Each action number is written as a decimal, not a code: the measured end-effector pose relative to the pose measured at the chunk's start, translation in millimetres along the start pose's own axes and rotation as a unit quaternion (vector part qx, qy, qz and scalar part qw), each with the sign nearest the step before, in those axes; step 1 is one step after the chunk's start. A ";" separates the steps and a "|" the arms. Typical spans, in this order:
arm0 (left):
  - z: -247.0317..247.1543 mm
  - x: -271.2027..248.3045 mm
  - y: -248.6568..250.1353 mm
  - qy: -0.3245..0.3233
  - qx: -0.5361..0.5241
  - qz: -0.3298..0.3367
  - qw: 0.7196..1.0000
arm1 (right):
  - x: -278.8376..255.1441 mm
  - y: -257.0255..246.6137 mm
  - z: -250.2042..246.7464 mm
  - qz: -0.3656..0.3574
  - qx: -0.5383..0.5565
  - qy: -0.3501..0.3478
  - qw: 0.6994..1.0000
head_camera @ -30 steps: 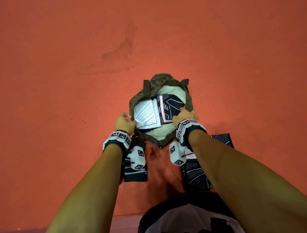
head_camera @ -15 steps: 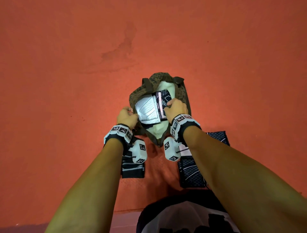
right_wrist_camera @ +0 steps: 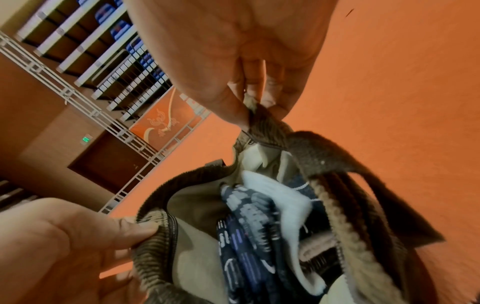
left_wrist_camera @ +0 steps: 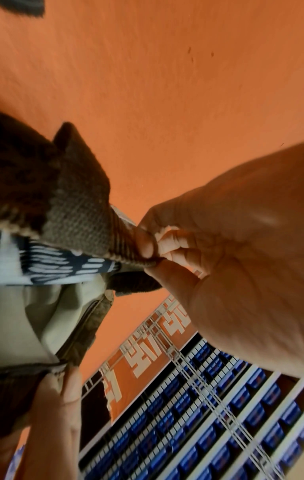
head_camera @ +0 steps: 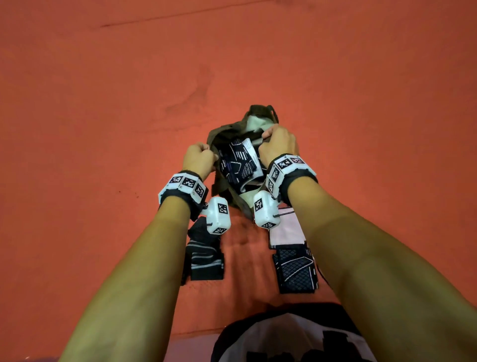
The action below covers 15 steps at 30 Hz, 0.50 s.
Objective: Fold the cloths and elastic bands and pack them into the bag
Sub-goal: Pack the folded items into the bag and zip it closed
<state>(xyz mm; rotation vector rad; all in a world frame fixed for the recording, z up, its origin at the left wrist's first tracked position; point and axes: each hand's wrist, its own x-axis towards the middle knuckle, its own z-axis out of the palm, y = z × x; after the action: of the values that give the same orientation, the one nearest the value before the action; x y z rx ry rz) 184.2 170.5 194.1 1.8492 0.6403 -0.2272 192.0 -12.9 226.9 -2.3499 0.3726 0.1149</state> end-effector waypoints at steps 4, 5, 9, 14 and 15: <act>-0.2 -9.5 18.1 0.003 -0.028 0.029 0.999 | 1.8 -6.0 -16.2 -0.021 0.014 0.035 0.999; 0.1 -11.4 19.0 0.004 -0.027 0.033 0.999 | 1.8 -5.7 -18.0 -0.020 0.013 0.038 0.999; 1.1 -15.1 -1.9 0.011 0.004 0.015 1.000 | -4.4 10.7 -14.9 0.008 -0.004 0.025 1.000; -0.3 -12.7 -56.0 0.003 0.071 -0.042 0.997 | -18.0 41.5 2.4 0.043 -0.068 -0.036 0.996; -0.6 -9.1 -65.0 0.004 0.083 -0.048 0.995 | -19.8 45.1 5.1 0.047 -0.077 -0.045 0.995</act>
<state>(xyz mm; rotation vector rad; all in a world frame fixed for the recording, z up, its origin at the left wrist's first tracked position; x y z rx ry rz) 142.1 183.8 145.6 1.9817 0.7350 -0.3442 159.8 -35.6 197.0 -2.4682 0.4429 0.3039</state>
